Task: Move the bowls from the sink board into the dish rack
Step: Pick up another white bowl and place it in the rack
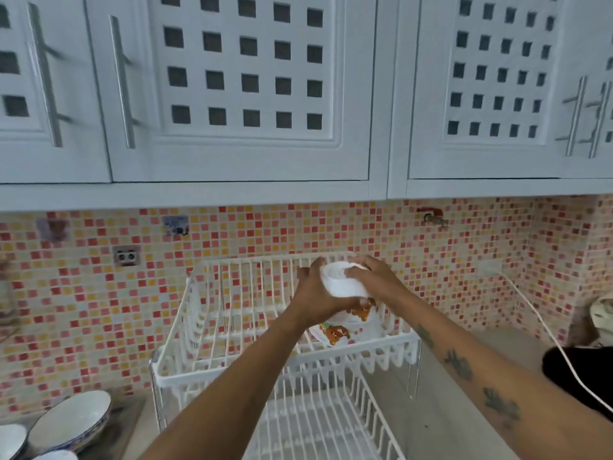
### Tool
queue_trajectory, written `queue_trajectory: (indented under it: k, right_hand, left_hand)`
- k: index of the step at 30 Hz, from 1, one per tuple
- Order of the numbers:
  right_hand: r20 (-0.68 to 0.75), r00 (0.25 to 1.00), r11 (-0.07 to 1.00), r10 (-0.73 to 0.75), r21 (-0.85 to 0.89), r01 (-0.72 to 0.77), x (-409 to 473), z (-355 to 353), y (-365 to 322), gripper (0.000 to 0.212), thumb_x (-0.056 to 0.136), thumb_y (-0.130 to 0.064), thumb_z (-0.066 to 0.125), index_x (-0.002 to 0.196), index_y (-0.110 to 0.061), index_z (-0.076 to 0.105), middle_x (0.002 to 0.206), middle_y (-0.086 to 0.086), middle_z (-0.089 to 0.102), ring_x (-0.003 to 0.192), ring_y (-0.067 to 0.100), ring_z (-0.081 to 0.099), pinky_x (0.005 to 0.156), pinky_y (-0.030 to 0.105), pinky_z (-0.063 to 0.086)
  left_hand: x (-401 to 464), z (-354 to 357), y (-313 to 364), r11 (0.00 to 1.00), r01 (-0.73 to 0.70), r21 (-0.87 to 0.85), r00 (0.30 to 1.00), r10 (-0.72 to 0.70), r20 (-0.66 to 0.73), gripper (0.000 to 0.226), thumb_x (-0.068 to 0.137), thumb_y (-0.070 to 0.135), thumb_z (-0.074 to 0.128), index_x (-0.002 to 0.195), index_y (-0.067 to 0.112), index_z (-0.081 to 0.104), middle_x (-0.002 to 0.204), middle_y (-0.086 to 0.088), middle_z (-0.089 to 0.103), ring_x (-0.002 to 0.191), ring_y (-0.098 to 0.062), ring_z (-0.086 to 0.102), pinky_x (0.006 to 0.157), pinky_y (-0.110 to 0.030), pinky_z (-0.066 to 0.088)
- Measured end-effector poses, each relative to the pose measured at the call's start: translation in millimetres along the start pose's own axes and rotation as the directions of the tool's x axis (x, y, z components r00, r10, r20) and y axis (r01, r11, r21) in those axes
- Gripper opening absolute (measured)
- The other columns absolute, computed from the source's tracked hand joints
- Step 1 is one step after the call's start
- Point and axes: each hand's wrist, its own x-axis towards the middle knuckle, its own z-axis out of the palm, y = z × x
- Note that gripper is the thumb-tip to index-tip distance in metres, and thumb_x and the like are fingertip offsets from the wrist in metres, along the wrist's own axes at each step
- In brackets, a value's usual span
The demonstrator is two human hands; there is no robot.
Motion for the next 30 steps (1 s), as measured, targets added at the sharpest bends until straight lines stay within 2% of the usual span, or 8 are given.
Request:
queue_trajectory:
  k: [4,9,13,17,21,25,28,30]
  right_hand:
    - [0.009,0.999,0.998,0.053,-0.018,-0.053,3.9,5.1,16.2,0.045,0.090,-0.031,0.056,0.134,-0.019,0.053,0.139,0.003,0.050,0.114,0.023,0.056,0.095,0.036,0.049]
    - [0.036,0.996,0.996,0.085,-0.023,-0.084,3.4,4.9,19.6,0.049,0.093,-0.027,0.056,0.139,-0.019,0.045,0.147,0.008,0.045,0.115,0.022,0.053,0.086,0.029,0.044]
    - [0.070,0.995,0.993,0.072,-0.102,-0.065,3.6,7.7,25.6,0.052,0.093,-0.028,0.056,0.142,-0.019,0.042,0.151,0.008,0.041,0.130,0.025,0.048,0.100,0.035,0.044]
    - [0.093,0.993,0.979,0.079,-0.196,-0.060,4.2,11.1,29.1,0.055,0.093,-0.036,0.053,0.143,-0.019,0.040,0.146,0.006,0.046,0.122,0.025,0.052,0.093,0.033,0.046]
    - [0.180,0.966,0.968,0.186,-0.202,-0.149,6.7,11.7,29.9,0.063,0.092,-0.047,0.049,0.147,-0.021,0.033,0.141,0.007,0.049,0.112,0.023,0.057,0.084,0.034,0.050]
    - [0.198,0.961,0.958,0.193,-0.249,-0.141,11.8,12.2,32.9,0.068,0.088,-0.056,0.048,0.146,-0.023,0.033,0.135,0.009,0.054,0.102,0.026,0.062,0.068,0.032,0.051]
    - [0.192,0.962,0.957,0.194,-0.253,-0.143,13.6,13.9,34.0,0.068,0.088,-0.056,0.048,0.146,-0.022,0.033,0.134,0.009,0.055,0.105,0.027,0.062,0.069,0.032,0.050]
    - [0.176,0.967,0.956,0.187,-0.259,-0.138,8.8,14.4,30.6,0.066,0.091,-0.053,0.047,0.145,-0.019,0.035,0.136,0.009,0.054,0.107,0.028,0.061,0.066,0.029,0.047]
  left_hand:
    - [1.2,9.1,-2.2,0.993,0.028,0.111,0.998,-0.035,0.061,0.127,0.061,0.051,0.087,0.156,0.011,0.012,0.153,-0.011,0.025,0.141,-0.029,0.033,0.113,-0.040,0.036]
    - [2.8,13.9,-6.0,0.985,0.066,0.162,0.991,-0.083,0.102,0.129,0.059,0.054,0.087,0.155,0.008,0.013,0.151,-0.011,0.025,0.140,-0.030,0.033,0.114,-0.042,0.037]
    - [5.7,16.5,-15.1,0.977,0.077,0.196,0.986,-0.105,0.133,0.122,0.059,0.056,0.086,0.152,0.008,0.023,0.145,-0.011,0.033,0.136,-0.029,0.033,0.112,-0.039,0.038]
    - [3.0,13.9,-16.8,0.976,0.089,0.196,0.977,-0.124,0.174,0.104,0.064,0.062,0.080,0.147,0.017,0.035,0.140,-0.009,0.042,0.137,-0.029,0.029,0.114,-0.042,0.033]
    - [7.0,9.2,-23.2,0.970,0.243,-0.020,0.944,-0.232,0.233,0.141,0.039,0.077,0.078,0.151,0.015,0.020,0.146,-0.009,0.043,0.130,-0.029,0.050,0.105,-0.046,0.049]
    - [10.7,11.6,-31.7,0.961,0.272,-0.046,0.935,-0.252,0.251,0.133,0.041,0.069,0.084,0.149,0.019,0.023,0.141,-0.005,0.045,0.124,-0.026,0.056,0.099,-0.042,0.054]
    - [20.5,17.1,-46.7,0.966,0.253,-0.045,0.934,-0.232,0.272,0.124,0.039,0.076,0.083,0.142,0.025,0.036,0.140,-0.003,0.051,0.120,-0.024,0.060,0.096,-0.042,0.056]
    - [25.7,18.7,-54.6,0.964,0.254,-0.080,0.939,-0.225,0.260,0.128,0.040,0.077,0.082,0.146,0.024,0.033,0.143,-0.002,0.047,0.123,-0.025,0.058,0.098,-0.042,0.055]
